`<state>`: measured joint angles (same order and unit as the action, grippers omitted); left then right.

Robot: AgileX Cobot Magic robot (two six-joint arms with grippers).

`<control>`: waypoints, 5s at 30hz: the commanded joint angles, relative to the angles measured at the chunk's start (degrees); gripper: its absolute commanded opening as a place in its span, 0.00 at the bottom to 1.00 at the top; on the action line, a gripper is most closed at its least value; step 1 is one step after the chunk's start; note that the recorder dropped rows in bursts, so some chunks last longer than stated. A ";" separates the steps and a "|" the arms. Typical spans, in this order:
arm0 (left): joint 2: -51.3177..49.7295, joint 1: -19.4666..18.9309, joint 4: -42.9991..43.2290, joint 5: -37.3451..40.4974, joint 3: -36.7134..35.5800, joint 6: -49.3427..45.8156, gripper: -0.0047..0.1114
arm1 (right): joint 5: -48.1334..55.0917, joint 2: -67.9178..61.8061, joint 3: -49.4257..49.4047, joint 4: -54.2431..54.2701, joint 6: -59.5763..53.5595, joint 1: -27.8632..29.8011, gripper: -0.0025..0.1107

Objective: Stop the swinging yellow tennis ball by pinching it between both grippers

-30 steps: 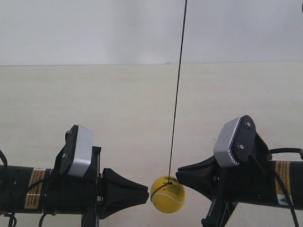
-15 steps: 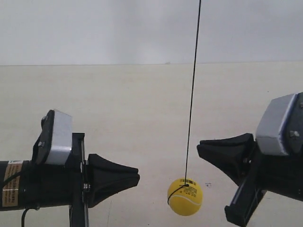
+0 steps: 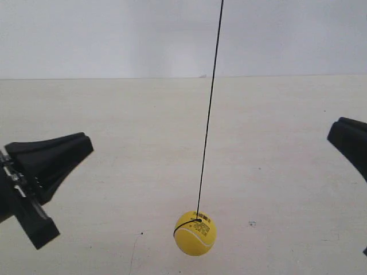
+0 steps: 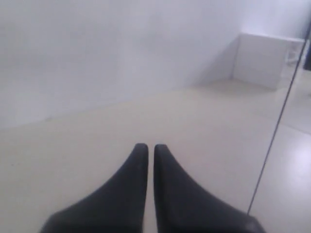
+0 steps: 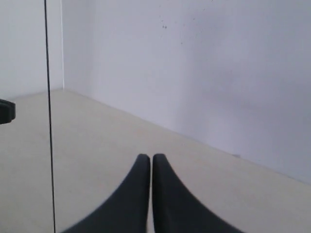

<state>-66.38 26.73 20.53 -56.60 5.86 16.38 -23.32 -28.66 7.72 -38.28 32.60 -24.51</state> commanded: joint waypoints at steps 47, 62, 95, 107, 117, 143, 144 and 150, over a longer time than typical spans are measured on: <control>63.51 0.43 -11.59 32.64 -4.38 0.63 0.08 | 16.43 28.11 -0.34 0.50 10.39 -0.05 0.02; 63.51 0.43 -11.59 32.64 -4.38 0.63 0.08 | 16.43 28.11 -0.34 0.50 10.39 -0.05 0.02; 66.38 -30.80 -18.60 70.54 -5.86 -13.14 0.08 | 16.32 28.11 -0.34 0.50 10.39 -0.05 0.02; 66.38 -30.80 -18.10 73.33 -5.86 -16.06 0.08 | 16.32 28.11 -0.34 0.50 10.39 -0.05 0.02; 66.38 -30.80 -18.10 73.33 -5.86 -16.06 0.08 | 16.32 28.11 -0.34 0.50 10.39 -0.05 0.02; 66.38 -30.80 -18.00 73.32 -5.86 -16.06 0.08 | 16.21 28.11 -0.34 0.67 10.19 -0.05 0.02; 66.38 -30.80 -18.00 73.32 -5.86 -16.06 0.08 | 16.21 28.11 -0.34 0.67 9.58 -0.05 0.02; 66.38 -30.80 -18.00 73.32 -5.86 -16.06 0.08 | 17.79 28.25 -0.72 4.29 5.19 -0.05 0.02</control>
<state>-0.20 -3.98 2.46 16.48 0.23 0.52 -6.10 -0.90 7.42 -36.91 39.10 -24.51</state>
